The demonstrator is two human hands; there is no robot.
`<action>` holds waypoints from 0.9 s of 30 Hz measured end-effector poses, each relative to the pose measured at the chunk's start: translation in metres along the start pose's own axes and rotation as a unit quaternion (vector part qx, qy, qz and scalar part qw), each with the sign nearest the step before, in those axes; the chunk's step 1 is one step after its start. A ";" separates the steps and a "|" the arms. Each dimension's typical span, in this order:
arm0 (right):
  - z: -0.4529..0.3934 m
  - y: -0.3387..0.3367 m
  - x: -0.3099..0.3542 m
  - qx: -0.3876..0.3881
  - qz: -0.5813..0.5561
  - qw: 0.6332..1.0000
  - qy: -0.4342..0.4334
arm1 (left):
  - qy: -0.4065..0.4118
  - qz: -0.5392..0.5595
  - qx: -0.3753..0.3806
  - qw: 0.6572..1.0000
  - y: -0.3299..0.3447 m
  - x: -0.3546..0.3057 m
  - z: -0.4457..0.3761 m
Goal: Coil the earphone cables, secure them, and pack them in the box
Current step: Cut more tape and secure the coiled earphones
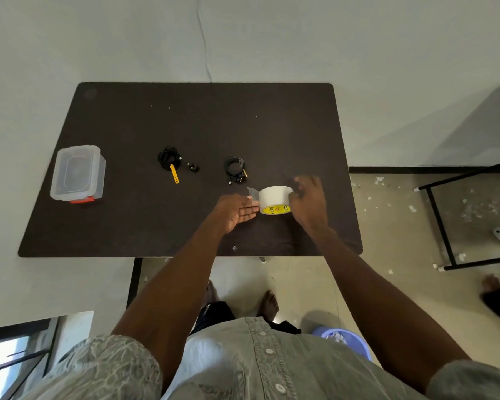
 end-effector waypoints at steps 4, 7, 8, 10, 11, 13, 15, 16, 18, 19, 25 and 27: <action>0.003 0.058 0.014 0.223 0.134 0.963 -0.075 | 0.010 0.000 0.017 1.000 0.000 -0.001 0.000; -0.001 0.065 0.011 0.221 0.169 0.957 -0.084 | 0.016 0.000 0.025 1.000 0.002 -0.002 0.002; -0.002 0.063 0.011 0.217 0.159 0.960 -0.082 | 0.018 0.002 0.025 1.000 0.001 -0.003 0.002; -0.002 0.059 0.013 0.209 0.137 0.965 -0.082 | 0.019 0.005 0.027 0.999 0.001 -0.002 0.001; -0.002 0.057 0.014 0.206 0.125 0.967 -0.081 | 0.021 0.005 0.029 0.999 0.001 -0.002 0.000; -0.003 0.055 0.016 0.203 0.111 0.970 -0.078 | 0.021 0.006 0.033 0.999 0.001 -0.002 -0.001; -0.002 0.055 0.017 0.209 0.116 0.968 -0.078 | 0.021 0.006 0.036 0.999 0.000 -0.001 -0.001; -0.001 0.055 0.018 0.211 0.117 0.967 -0.078 | 0.022 0.005 0.038 0.999 0.001 0.000 0.000; 0.000 0.056 0.018 0.214 0.114 0.967 -0.077 | 0.022 0.007 0.039 0.999 0.000 -0.001 0.000; 0.000 0.056 0.018 0.214 0.110 0.968 -0.075 | 0.021 0.009 0.039 0.999 0.000 0.000 0.000; 0.001 0.059 0.018 0.216 0.113 0.968 -0.064 | 0.010 0.038 0.048 0.998 0.001 0.001 0.002; -0.002 0.054 0.015 0.200 0.102 0.973 -0.055 | 0.007 0.069 0.050 0.996 0.000 0.001 0.001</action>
Point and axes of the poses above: each hand's wrist, its own z-axis away from the middle knuckle, its own y-axis out of the palm, x = y × z, the point moved 9 cm from there along -z, towards the middle knuckle, and after that the axes turned 13 degrees about -z, right-handed, at the moved point
